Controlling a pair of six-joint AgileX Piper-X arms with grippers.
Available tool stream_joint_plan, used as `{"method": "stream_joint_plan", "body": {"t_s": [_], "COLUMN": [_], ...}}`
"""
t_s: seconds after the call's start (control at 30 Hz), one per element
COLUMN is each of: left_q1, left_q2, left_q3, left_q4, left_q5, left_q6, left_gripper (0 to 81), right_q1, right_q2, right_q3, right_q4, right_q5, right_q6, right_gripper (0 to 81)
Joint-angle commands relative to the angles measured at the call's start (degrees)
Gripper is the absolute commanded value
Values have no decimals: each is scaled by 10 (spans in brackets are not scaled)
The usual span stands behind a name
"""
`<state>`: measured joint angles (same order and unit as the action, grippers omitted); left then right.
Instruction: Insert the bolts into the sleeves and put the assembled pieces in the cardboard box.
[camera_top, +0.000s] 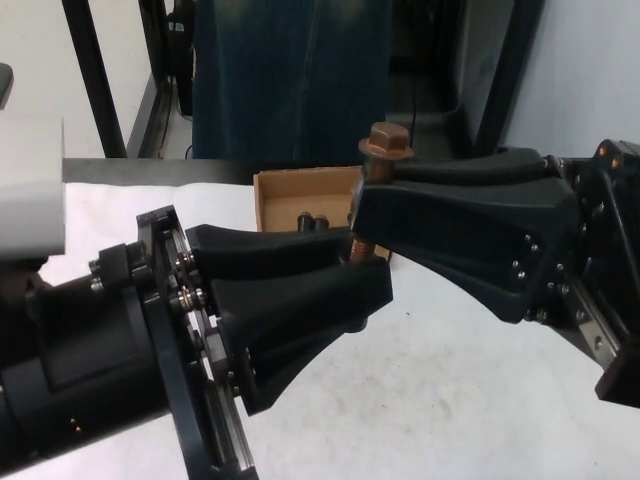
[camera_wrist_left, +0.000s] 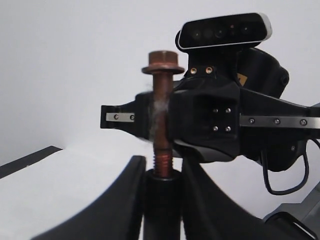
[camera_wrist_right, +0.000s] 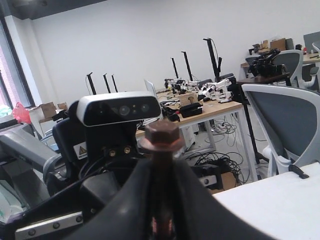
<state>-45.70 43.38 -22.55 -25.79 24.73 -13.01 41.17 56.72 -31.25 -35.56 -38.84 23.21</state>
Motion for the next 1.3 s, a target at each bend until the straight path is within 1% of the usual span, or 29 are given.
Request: {"method": "stream_joint_plan", "body": {"t_s": [0.0,0.2,0.43,0.6,1.03,1.17,1.27], "left_q1": [-2,-2,-2,-2,-2,-2,-2], "left_q2": [-12,-12,-12,-11,22,22,22], "left_q3": [-5,-5,-5,-5,-7,-7,-7], "left_q4": [-27,-27,-27,-24,-21,-26,-28], "left_q5": [5,5,3,3,41,55,54], "left_q6": [-7,-7,-13,-36,-77,-80,-86], "left_gripper": [9,9,9,9,9,9,9], "right_q1": [-1,-1,-1,-1,-1,-1,-1], "right_q2": [-2,-2,-2,-2,-2,-2,-2], "right_q3": [-3,-3,-2,-2,-2,-2,0], "right_q4": [2,2,31,33,67,80,83], "right_q5": [4,-14,-13,-13,-26,-26,-26], "right_q6": [-1,12,12,12,13,38,41], "right_gripper": [3,3,3,3,3,3,3]}}
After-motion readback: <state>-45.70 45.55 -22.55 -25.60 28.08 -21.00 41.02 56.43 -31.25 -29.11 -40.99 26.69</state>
